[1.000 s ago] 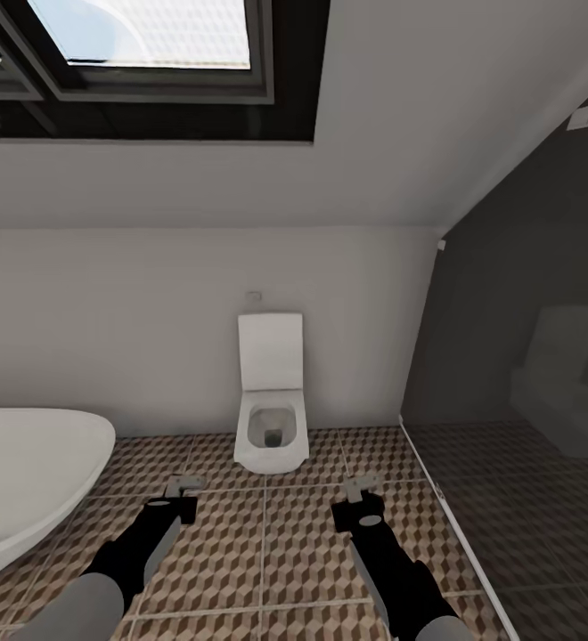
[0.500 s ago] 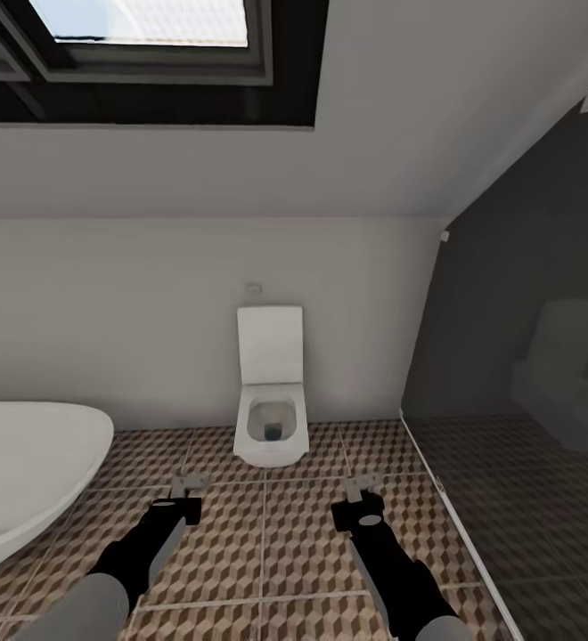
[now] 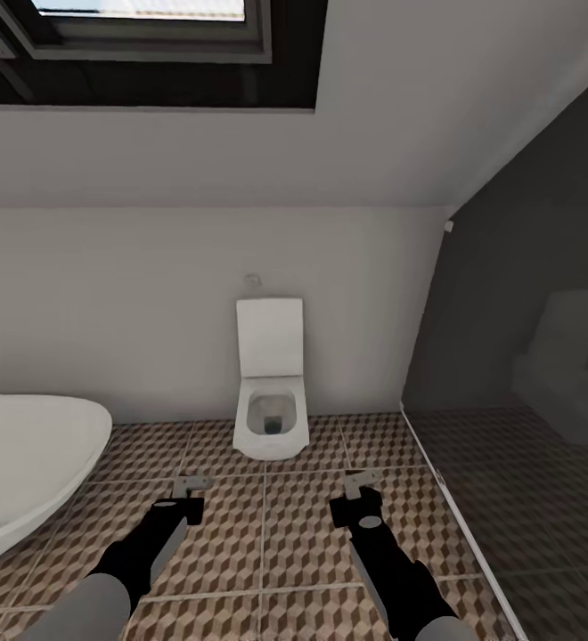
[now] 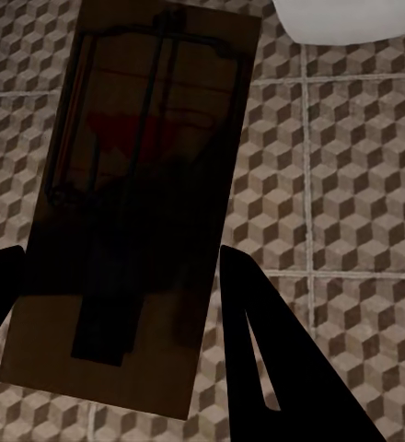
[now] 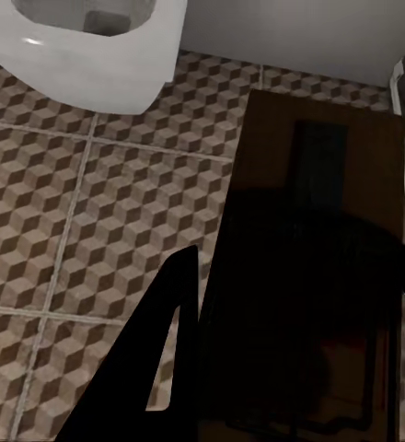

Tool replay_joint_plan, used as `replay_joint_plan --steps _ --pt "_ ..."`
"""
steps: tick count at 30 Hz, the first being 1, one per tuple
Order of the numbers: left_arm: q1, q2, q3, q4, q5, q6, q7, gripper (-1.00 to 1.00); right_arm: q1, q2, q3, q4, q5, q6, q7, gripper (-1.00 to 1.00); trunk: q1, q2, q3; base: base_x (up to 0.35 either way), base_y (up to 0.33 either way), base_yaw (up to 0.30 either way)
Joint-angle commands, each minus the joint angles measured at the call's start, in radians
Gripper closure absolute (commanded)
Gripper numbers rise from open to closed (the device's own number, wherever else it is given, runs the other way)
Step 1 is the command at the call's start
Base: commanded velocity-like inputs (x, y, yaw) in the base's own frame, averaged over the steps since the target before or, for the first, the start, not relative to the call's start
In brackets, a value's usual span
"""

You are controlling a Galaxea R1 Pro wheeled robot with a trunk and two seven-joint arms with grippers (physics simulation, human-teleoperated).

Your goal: Take the four mousetraps from the cabinet in the bathroom and place them on the bathroom floor. Make sure all four end up on the same floor surface, and ensure that at least two of them are either under or directly next to the same bathroom sink.

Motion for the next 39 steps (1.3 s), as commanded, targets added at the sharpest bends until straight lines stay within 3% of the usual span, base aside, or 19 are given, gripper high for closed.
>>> replay_joint_plan --steps 1,12,18,25,39 --pt "-0.001 0.0 -0.009 -0.002 0.007 0.006 0.01 1.0 -0.001 0.0 0.002 -0.001 0.009 0.005 -0.001 1.0 0.004 -0.009 -0.006 0.0 0.0 0.0" --pt "-0.001 -0.014 -0.009 0.001 0.007 0.006 0.008 1.0 -0.001 0.0 0.002 0.002 0.009 -0.002 -0.001 1.0 0.046 -0.086 -0.058 0.0 0.0 0.0" --pt "-0.001 -0.027 -0.009 0.014 0.005 0.005 0.007 1.0 -0.001 0.0 0.002 0.005 0.01 -0.002 0.051 1.0 0.069 -0.128 -0.087 0.0 0.0 0.0" --pt "-0.001 -0.037 -0.009 0.026 0.005 0.003 0.005 1.0 -0.001 0.0 0.002 0.006 0.011 -0.002 0.064 1.0 0.096 -0.177 -0.12 0.0 0.0 0.0" --pt "-0.001 -0.04 -0.009 0.027 0.005 0.003 0.006 1.0 -0.001 0.0 0.002 0.006 0.012 -0.002 0.065 1.0 0.15 -0.275 -0.186 0.0 0.0 0.0"
